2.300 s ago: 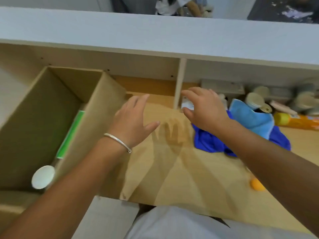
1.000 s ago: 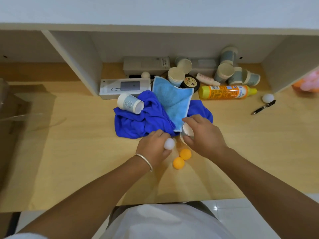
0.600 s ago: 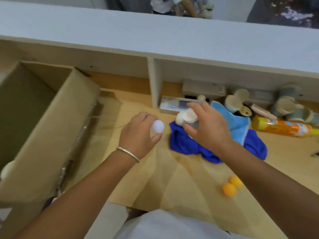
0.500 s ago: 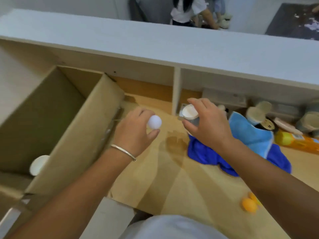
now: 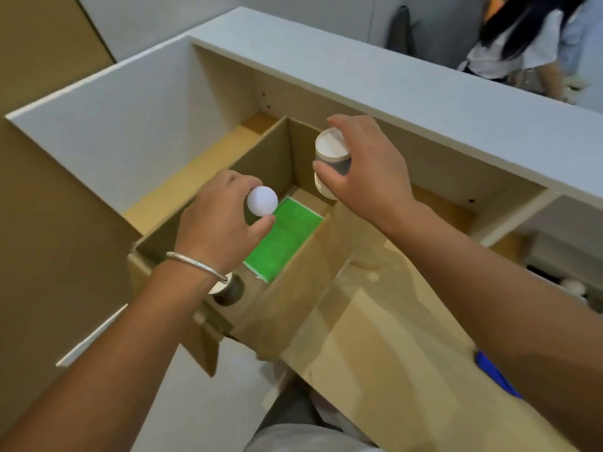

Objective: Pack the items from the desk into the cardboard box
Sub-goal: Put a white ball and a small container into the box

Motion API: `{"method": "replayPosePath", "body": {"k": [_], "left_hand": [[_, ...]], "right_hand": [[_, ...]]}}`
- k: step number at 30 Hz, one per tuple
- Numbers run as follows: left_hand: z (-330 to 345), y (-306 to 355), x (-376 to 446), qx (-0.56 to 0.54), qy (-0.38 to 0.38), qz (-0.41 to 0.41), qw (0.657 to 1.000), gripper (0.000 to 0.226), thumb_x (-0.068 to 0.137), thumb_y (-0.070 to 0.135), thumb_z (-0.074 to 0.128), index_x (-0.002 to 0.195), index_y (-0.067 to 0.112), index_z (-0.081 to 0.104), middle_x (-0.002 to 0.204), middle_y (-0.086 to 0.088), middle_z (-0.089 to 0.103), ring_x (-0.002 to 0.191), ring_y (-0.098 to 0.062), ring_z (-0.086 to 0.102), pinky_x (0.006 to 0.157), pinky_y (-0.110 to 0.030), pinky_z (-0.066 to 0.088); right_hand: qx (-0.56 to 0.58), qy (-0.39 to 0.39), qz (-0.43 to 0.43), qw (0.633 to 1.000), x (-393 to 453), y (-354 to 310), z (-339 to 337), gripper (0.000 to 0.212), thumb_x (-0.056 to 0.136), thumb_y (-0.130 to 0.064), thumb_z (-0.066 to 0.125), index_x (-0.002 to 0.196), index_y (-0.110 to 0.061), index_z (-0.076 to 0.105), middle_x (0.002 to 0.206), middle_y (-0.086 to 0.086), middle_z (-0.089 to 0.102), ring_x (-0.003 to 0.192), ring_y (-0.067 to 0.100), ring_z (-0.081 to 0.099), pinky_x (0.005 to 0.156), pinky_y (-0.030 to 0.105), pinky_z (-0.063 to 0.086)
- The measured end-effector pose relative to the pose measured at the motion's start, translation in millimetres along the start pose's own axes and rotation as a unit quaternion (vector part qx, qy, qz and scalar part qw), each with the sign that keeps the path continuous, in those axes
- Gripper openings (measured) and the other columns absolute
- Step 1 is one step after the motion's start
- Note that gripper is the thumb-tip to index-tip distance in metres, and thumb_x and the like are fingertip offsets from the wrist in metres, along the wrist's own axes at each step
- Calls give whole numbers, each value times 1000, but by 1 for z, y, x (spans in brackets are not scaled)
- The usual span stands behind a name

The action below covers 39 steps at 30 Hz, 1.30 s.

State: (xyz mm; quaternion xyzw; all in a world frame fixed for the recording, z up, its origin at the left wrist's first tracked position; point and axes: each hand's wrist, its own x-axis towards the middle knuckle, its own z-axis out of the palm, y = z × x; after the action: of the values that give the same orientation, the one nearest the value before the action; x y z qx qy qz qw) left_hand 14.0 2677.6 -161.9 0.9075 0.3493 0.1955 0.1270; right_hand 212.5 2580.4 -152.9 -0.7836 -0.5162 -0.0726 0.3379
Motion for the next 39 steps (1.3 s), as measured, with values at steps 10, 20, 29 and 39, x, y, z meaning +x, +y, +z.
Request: {"method": "replayPosePath", "body": {"k": [10, 20, 29, 39], "left_hand": [[-7, -67, -9, -23, -31, -47, 998, 56, 79, 41, 70, 129, 26, 51, 124, 2, 51, 112, -18, 51, 84, -36, 46], [21, -17, -5, -26, -68, 20, 997, 54, 78, 38, 71, 127, 27, 52, 123, 2, 51, 112, -20, 51, 83, -34, 43], [78, 101, -25, -57, -116, 149, 980, 56, 75, 35, 74, 125, 21, 55, 121, -1, 54, 112, -23, 52, 90, -37, 45], [192, 265, -120, -60, -241, 286, 926, 72, 74, 49, 69, 137, 21, 45, 132, -3, 47, 117, -25, 49, 93, -41, 45]], "right_hand": [[-31, -55, -33, 997, 24, -39, 62, 57, 84, -49, 62, 134, -24, 48, 128, -1, 52, 114, 16, 50, 93, 36, 45], [-72, -56, 5, 996, -15, -3, 31, 57, 83, -48, 62, 132, -21, 52, 127, 2, 55, 115, 20, 51, 94, 39, 44], [-125, -30, 126, 984, -130, 84, -57, 57, 82, -52, 61, 132, -25, 49, 127, -2, 53, 115, 16, 50, 96, 38, 45], [-142, -24, 295, 945, -335, 181, -177, 57, 78, -40, 72, 128, -16, 56, 122, 6, 57, 110, 28, 54, 91, 45, 45]]}}
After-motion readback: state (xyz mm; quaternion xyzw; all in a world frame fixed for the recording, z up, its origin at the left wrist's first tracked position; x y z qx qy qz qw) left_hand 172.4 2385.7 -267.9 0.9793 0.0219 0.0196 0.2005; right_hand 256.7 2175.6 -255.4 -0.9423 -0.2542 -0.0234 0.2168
